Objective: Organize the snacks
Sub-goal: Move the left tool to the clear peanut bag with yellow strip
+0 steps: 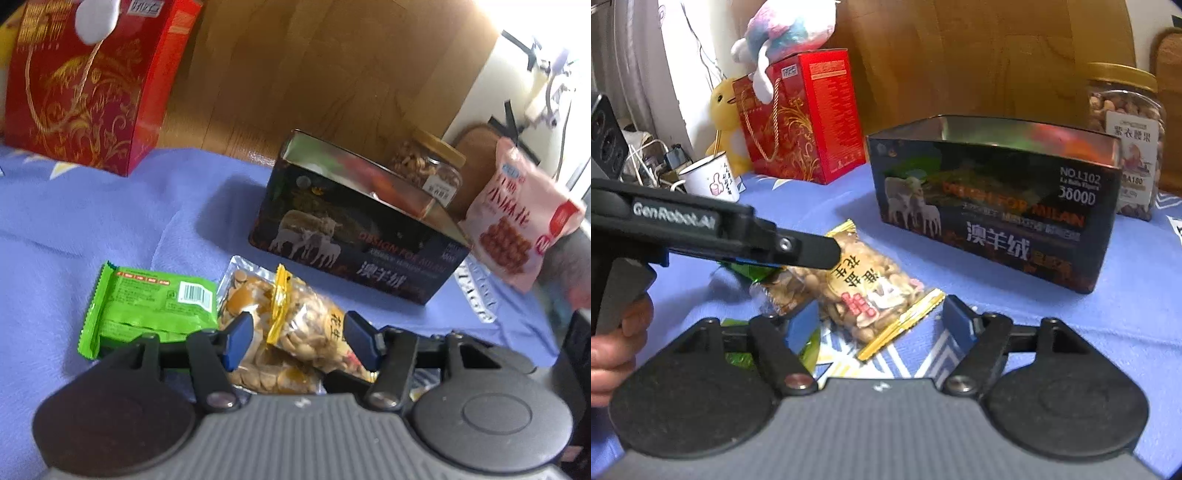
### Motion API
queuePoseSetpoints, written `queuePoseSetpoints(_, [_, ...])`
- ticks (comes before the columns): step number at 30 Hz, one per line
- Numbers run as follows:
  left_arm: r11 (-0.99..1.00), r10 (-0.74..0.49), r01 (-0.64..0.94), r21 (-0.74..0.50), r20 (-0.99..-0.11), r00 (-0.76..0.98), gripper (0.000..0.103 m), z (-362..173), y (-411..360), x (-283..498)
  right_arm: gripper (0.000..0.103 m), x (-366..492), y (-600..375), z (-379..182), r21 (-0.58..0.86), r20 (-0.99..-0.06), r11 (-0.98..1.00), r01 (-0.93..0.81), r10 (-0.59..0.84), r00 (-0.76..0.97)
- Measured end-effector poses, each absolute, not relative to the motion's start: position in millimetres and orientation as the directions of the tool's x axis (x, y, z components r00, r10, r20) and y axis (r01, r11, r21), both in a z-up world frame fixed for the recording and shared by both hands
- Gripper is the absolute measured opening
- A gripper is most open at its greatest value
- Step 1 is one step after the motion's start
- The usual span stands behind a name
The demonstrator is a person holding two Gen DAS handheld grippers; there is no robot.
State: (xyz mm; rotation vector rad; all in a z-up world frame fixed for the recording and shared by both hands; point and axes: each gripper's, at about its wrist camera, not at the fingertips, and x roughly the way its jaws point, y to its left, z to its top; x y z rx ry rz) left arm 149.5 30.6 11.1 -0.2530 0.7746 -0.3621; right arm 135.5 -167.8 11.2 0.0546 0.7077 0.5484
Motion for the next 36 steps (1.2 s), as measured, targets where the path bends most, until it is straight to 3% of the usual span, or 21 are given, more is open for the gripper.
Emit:
queuePoseSetpoints(7, [0.949, -0.315, 0.222, -0.224, -0.656, 0.686, 0.050, 10.5, 10.3, 138.3, 0.077, 132.5, -156.2, 10.0, 0.129, -0.627, 0.872, -0.471, 0.440, 0.643])
queuePoseSetpoints(14, [0.951, -0.310, 0.221, -0.217, -0.660, 0.684, 0.044, 11.1, 7.9, 135.0, 0.049, 127.0, -154.3, 11.1, 0.091, -0.615, 0.868, -0.487, 0.434, 0.658])
queuePoseSetpoints(26, [0.959, -0.283, 0.219, -0.180, -0.666, 0.691, 0.042, 11.8, 0.1, 129.8, 0.025, 109.7, -150.2, 12.0, 0.016, -0.616, 0.870, -0.493, 0.397, 0.680])
queuePoseSetpoints(36, [0.958, -0.282, 0.237, -0.160, -0.665, 0.692, 0.038, 11.5, -6.8, 125.9, 0.024, 100.2, -169.4, 11.9, 0.087, -0.614, 0.894, -0.439, 0.395, 0.683])
